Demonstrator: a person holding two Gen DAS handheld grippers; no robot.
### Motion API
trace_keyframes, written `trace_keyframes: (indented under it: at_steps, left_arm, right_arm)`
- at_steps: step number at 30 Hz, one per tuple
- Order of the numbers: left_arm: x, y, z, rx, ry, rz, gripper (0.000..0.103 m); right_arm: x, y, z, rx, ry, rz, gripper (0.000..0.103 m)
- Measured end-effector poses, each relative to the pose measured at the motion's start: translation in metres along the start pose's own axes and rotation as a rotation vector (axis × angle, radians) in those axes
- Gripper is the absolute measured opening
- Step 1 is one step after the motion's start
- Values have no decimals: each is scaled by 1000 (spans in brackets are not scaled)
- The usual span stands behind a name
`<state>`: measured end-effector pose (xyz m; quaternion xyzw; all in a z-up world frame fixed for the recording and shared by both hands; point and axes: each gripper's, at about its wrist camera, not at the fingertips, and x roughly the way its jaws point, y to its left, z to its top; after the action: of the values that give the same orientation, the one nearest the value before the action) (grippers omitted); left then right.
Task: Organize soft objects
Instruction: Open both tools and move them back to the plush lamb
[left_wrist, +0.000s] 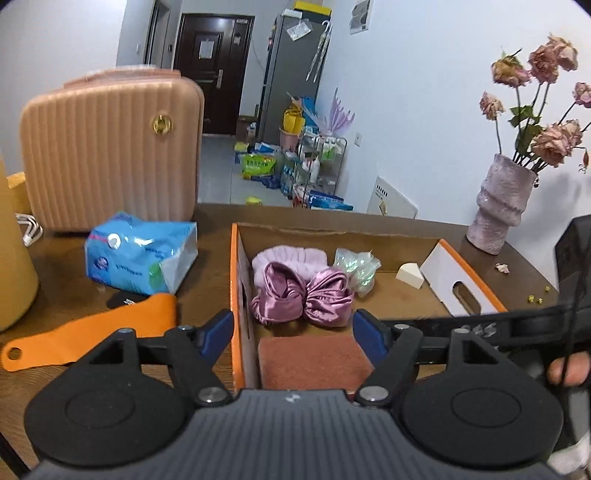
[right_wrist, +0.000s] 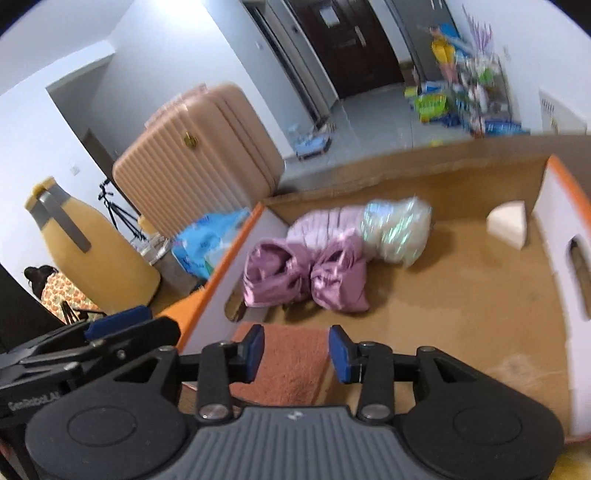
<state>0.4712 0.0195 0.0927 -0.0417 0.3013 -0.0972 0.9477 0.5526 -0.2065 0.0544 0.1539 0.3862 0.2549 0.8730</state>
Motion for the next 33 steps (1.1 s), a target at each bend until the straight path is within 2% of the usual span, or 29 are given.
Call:
trace_keyframes:
  at_steps: [5,9,12,17,24,33]
  left_arm:
    - [-42,-16,5,43,-55,-4,75]
    - [-81,-29,3,70,-99,-7,78]
    - [-110,-38,-3,97,-131,-2,81]
    - [-145,-56,-9,114,-156,0,81]
    - [-183,-77,-33,113,-189,-18,82]
    - [-205,-93,-117,39,-142,-60,82]
  right_arm:
    - [-67,9,2,-75,-95,-48,45]
    - [-128,9,-5,-127,-172,-117,57]
    - [-174,0,-16,-141,-229,-177,59]
    - [-229,-11,-38,-123,-283,-214,61]
    - [-265,-2,-77,-162,-333,-217,68]
    - [-273,2,-168,-207,-329,-186,70]
